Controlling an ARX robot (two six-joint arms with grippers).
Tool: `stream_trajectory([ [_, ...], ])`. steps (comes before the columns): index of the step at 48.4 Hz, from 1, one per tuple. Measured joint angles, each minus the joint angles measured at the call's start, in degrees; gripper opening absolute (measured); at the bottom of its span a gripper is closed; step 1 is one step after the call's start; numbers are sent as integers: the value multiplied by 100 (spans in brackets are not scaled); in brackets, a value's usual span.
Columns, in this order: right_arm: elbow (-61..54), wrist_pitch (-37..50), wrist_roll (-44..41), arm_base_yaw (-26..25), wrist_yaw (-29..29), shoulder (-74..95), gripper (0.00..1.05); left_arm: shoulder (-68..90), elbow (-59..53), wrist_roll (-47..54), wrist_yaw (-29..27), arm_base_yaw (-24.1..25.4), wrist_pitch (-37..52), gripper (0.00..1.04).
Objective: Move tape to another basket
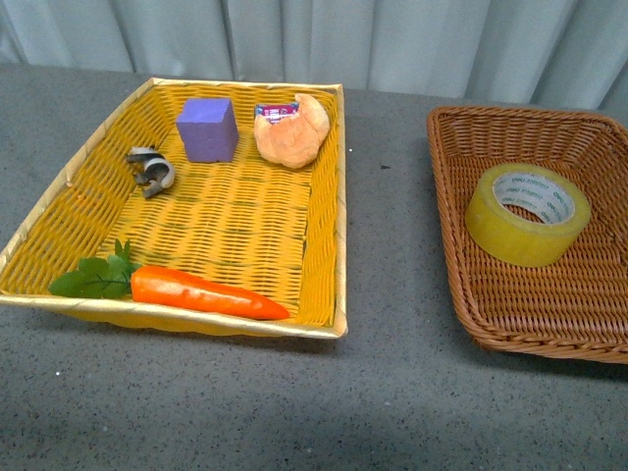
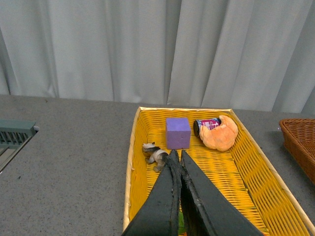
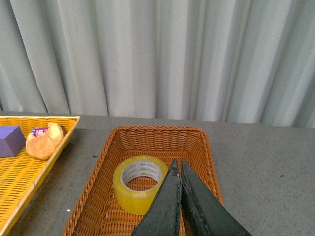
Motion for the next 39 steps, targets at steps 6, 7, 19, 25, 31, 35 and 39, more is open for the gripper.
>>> stream_trajectory([
  [6,0,-313,0,0,0,-326,1,-310,0,-2,2,0,-299,4],
  [7,0,-358,0,0,2,-369,1,-358,0,0,2,0,-345,4],
  [19,0,-887,0,0,0,-903,1,-916,0,0,2,0,-901,4],
  [25,0,-1045,0,0,0,-1062,1,-1082,0,0,2,0,-1067,4],
  [31,2,-1943,0,0,-11,-1759,1,-1517,0,0,-2,0,-1582,4],
  [35,2,-2124,-2,0,-2,-2083,1,-2017,0,0,-4,0,-2162,4],
  [39,2,-2146,-2,0,-2,-2122,1,-2194,0,0,7,0,-2210,4],
])
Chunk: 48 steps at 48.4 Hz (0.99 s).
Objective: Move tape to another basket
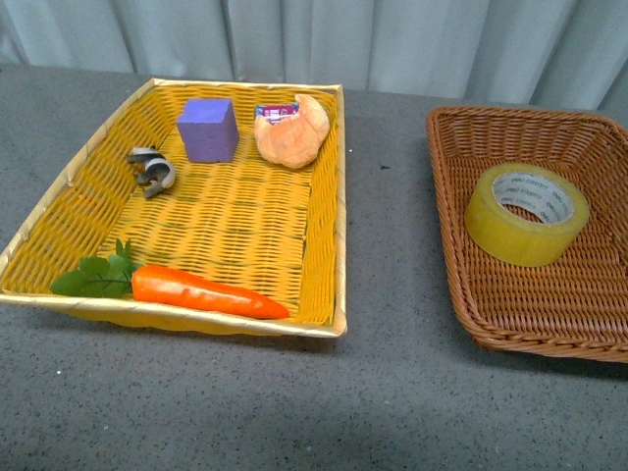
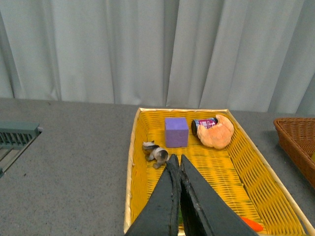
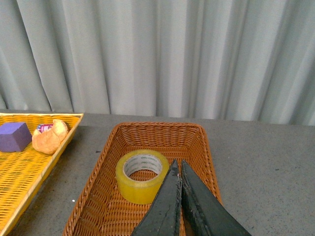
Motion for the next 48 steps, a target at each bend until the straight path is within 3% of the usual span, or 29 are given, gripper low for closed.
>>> stream_trajectory([
  [7,0,-4,0,0,0,-4,1,-4,0,-4,-2,0,-20,6],
  [12,0,-4,-2,-2,-2,-11,11,-7,0,-4,-2,0,-24,22],
  [20,0,-7,-2,-2,0,-11,36,-9,0,-2,-2,0,-24,47],
  [31,0,-7,-2,0,-2,-11,87,-9,0,-2,0,0,-24,99],
  [34,0,-7,2,0,0,-11,97,-9,0,-2,0,0,-24,98],
  [48,0,-7,2,0,0,-11,96,-9,0,-2,0,0,-24,98],
])
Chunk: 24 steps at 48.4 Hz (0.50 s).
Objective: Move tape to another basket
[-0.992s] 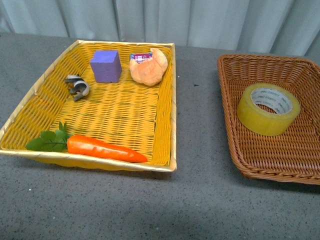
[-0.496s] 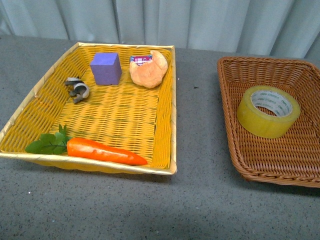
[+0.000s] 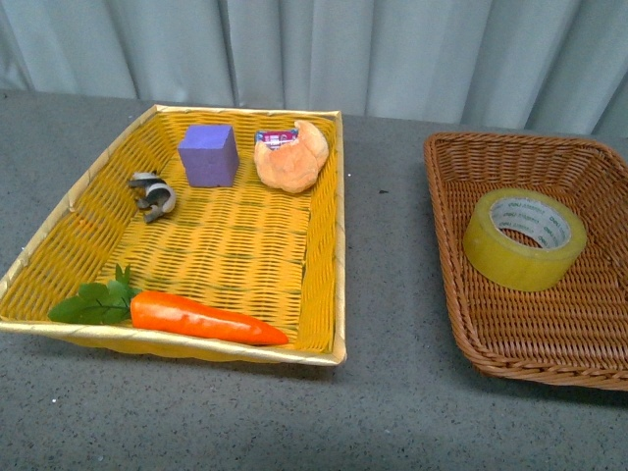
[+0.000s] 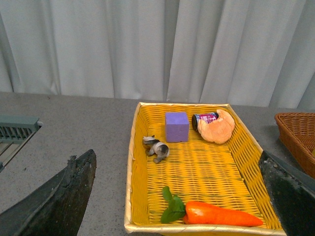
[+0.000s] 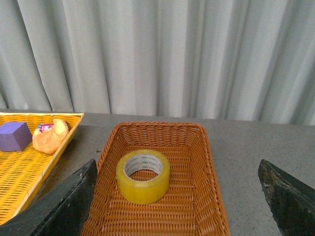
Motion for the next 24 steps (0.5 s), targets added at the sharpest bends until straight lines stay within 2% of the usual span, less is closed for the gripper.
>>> stream_trajectory([
  [24,0,0,0,0,0,0,96,0,0,0,0,0,0,98],
])
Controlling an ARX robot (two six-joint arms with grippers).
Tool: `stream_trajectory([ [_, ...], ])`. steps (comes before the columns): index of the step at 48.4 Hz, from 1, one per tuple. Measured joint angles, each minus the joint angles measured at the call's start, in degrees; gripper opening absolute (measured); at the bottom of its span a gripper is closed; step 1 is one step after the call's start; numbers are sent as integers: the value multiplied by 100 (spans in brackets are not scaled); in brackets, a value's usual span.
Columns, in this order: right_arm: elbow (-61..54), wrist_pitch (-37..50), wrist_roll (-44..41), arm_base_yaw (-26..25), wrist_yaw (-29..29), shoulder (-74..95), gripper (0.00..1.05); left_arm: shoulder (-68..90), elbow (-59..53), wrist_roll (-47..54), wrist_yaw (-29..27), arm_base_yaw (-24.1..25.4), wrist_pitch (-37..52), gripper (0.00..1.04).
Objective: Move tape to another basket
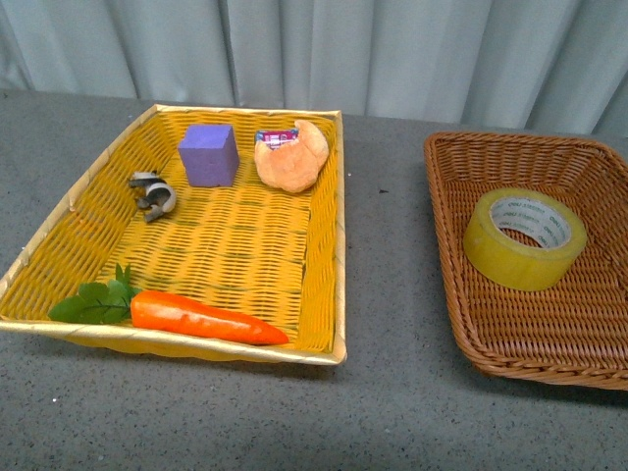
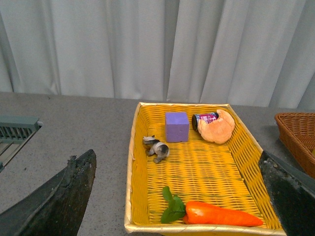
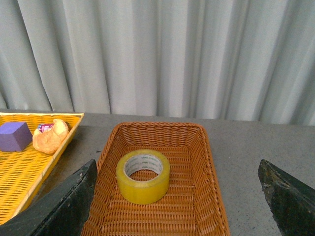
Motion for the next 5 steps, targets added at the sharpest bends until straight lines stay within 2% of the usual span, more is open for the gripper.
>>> stream_trajectory([
  [5,0,0,0,0,0,0,96,0,0,0,-2,0,0,98],
])
